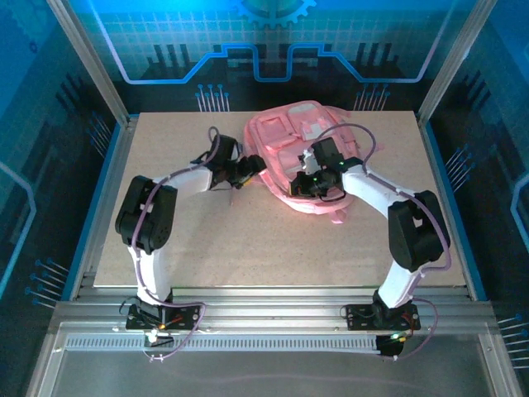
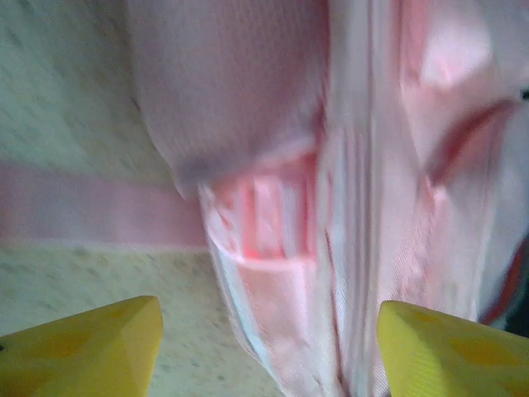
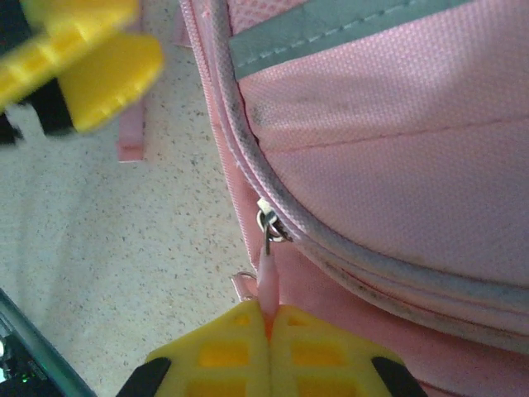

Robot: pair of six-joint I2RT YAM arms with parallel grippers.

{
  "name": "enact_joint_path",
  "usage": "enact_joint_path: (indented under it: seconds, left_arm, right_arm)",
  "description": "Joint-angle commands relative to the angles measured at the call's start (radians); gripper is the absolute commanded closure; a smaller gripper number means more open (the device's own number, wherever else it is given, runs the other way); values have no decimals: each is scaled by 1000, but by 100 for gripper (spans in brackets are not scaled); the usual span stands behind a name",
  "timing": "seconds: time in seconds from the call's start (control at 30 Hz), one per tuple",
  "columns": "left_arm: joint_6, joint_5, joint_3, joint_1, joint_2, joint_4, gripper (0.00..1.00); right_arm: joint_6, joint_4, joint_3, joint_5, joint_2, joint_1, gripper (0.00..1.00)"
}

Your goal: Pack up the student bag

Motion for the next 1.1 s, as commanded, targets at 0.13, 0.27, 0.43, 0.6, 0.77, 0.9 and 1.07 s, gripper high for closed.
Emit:
enact_joint_path:
  seconds: [0.13, 0.27, 0.43, 0.6, 0.77, 0.9, 1.07]
  left_arm:
    - [-268, 13, -154, -81, 7, 369, 32]
    - [-277, -22, -148, -100, 34, 401, 42]
    - [-288, -16, -120, -102, 76, 457, 87]
    - [-214, -33, -109, -82, 47, 391, 100]
    - [-196, -5, -117, -38, 29, 363, 100]
    - [-173, 21, -110, -18, 21, 327, 100]
    - [-135, 53, -109, -10, 2, 278, 100]
  right_arm:
    - [68, 76, 38, -104, 13, 51, 100]
    - [86, 89, 34, -114, 9, 70, 100]
    - [79, 59, -16, -92, -14, 75, 100]
    - [-7, -87, -68, 13, -49, 57, 100]
    - [-96, -232, -121, 141, -77, 18, 100]
    - [-133, -290, -143, 270, -102, -25, 100]
    - [-152, -322, -127, 408, -139, -68, 100]
